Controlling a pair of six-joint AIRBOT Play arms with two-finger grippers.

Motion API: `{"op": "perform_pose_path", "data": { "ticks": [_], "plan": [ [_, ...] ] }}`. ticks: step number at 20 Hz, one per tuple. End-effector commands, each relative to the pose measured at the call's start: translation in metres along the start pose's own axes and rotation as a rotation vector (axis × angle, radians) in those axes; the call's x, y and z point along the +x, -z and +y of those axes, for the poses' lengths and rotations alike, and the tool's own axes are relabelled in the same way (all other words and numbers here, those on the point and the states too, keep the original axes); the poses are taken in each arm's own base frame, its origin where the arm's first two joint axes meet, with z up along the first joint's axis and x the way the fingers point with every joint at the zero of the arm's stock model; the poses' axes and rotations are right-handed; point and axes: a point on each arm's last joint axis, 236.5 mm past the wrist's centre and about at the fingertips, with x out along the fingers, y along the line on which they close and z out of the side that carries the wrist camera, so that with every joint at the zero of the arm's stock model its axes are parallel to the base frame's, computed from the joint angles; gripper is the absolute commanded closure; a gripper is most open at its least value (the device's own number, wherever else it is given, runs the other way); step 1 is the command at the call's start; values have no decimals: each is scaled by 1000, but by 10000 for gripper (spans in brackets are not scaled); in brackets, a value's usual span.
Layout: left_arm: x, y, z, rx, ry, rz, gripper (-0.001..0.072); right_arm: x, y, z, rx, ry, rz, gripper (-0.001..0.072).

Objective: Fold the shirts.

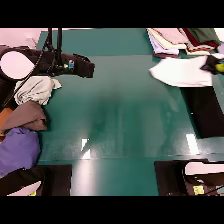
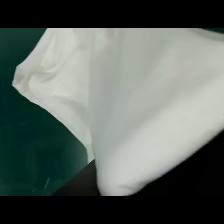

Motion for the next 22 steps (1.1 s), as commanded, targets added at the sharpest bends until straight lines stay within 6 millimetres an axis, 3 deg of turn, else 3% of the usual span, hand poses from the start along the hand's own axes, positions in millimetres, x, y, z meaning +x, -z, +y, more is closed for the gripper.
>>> {"op": "perform_pose_path", "data": {
  "ticks": [1, 3, 7, 10, 12, 17, 22],
  "plan": [
    [0, -2, -2, -5, 5, -7, 683, -37, -24, -51, 157, -1, -125, 695],
    [0, -2, -2, -23, 5, -9, 683, -49, -39, -47, 140, -3, -166, 695],
    [0, -1, -2, -29, 5, -4, 683, -85, -76, -4, 78, -32, -252, 695],
    [0, 3, -2, -28, 5, 11, 683, -101, -77, 18, 29, -47, -256, 695],
    [0, 5, -2, -28, 4, 20, 682, -109, -65, 15, 28, -11, -243, 695],
    [0, 8, -1, -27, 4, 33, 682, -123, -11, -35, 63, 170, -169, 695],
    [0, 8, -1, -19, 4, 33, 682, -134, 64, -81, 167, 255, -85, 694]
  ]
}}
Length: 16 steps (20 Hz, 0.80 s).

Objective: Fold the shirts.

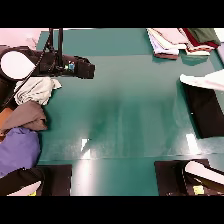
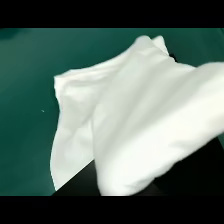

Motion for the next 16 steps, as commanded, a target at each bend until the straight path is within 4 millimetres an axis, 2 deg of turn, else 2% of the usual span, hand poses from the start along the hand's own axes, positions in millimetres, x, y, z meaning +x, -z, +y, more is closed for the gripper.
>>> {"op": "perform_pose_path", "data": {
  "ticks": [1, 5, 6, 8, 9, 11, 12, 14, 16],
  "plan": [
    [0, 0, 0, 8, 0, 1, 682, -7, 54, -36, 71, 67, 63, 694],
    [0, 1, 0, 8, 0, 4, 682, -10, 103, -57, 97, 101, 99, 679],
    [0, 2, 0, 8, -1, 10, 682, -12, 114, -67, 109, 131, 112, 532],
    [0, 4, 0, 8, -1, 16, 682, -17, 131, -86, 121, 195, 133, 138],
    [0, 4, 0, 8, -1, 16, 682, -20, 130, -85, 130, 192, 117, 95],
    [0, 3, 0, 8, -1, 12, 682, -32, 104, -58, 101, 132, 23, 95],
    [0, 1, 0, 7, -1, 3, 682, -39, 87, -33, 61, 79, -30, 94],
    [0, -1, 0, 8, -1, -6, 681, -51, 65, 33, -44, -65, -89, 95],
    [0, -2, 0, 7, 0, -8, 682, -61, 64, 104, -170, -218, -99, 95]
  ]
}}
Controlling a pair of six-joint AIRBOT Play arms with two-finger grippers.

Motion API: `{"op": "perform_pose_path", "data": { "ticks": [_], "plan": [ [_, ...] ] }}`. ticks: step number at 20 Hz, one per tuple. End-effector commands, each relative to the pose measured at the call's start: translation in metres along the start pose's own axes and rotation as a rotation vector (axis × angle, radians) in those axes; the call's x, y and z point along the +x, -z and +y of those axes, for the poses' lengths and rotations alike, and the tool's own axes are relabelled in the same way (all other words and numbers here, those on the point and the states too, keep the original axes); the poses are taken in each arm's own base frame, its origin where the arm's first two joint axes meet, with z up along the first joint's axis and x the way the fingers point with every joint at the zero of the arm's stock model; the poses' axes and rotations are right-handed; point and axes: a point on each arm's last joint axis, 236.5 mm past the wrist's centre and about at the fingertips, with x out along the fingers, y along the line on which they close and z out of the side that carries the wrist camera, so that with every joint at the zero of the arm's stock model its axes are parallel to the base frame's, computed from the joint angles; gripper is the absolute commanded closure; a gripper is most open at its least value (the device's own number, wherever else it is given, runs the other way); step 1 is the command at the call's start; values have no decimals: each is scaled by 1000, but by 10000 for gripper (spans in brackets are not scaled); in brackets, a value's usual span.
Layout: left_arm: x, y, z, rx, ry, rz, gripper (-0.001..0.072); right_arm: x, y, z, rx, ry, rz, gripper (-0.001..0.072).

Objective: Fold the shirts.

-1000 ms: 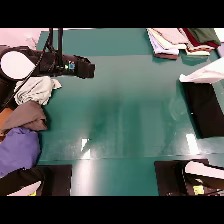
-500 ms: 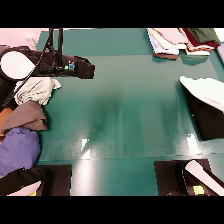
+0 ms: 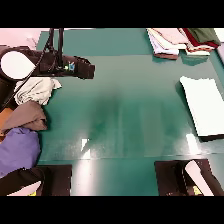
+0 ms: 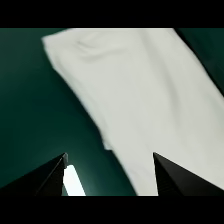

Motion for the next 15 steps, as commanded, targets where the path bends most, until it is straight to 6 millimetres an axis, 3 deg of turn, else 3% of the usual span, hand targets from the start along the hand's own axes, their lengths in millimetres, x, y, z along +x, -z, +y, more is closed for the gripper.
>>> {"op": "perform_pose_path", "data": {
  "ticks": [1, 5, 6, 7, 8, 9, 12, 15],
  "plan": [
    [0, -3, 0, 0, 0, -11, 682, -18, -8, 114, -191, -249, -35, 95],
    [0, -3, 0, 0, 0, -13, 682, -19, 38, 223, -428, -473, 77, 120],
    [0, -3, 0, -1, 1, -14, 682, -19, 51, 244, -478, -518, 106, 198],
    [0, -3, 0, 0, 1, -14, 682, -22, 66, 265, -527, -563, 136, 352],
    [0, -3, 0, -1, 1, -14, 682, -24, 78, 282, -568, -599, 161, 644],
    [0, -3, 0, -1, 1, -14, 682, -25, 89, 298, -602, -631, 177, 695],
    [0, -4, 0, -1, 1, -16, 682, -29, 107, 327, -662, -689, 205, 695],
    [0, -4, 0, 0, 1, -17, 682, -27, 113, 339, -679, -708, 223, 695]
  ]
}}
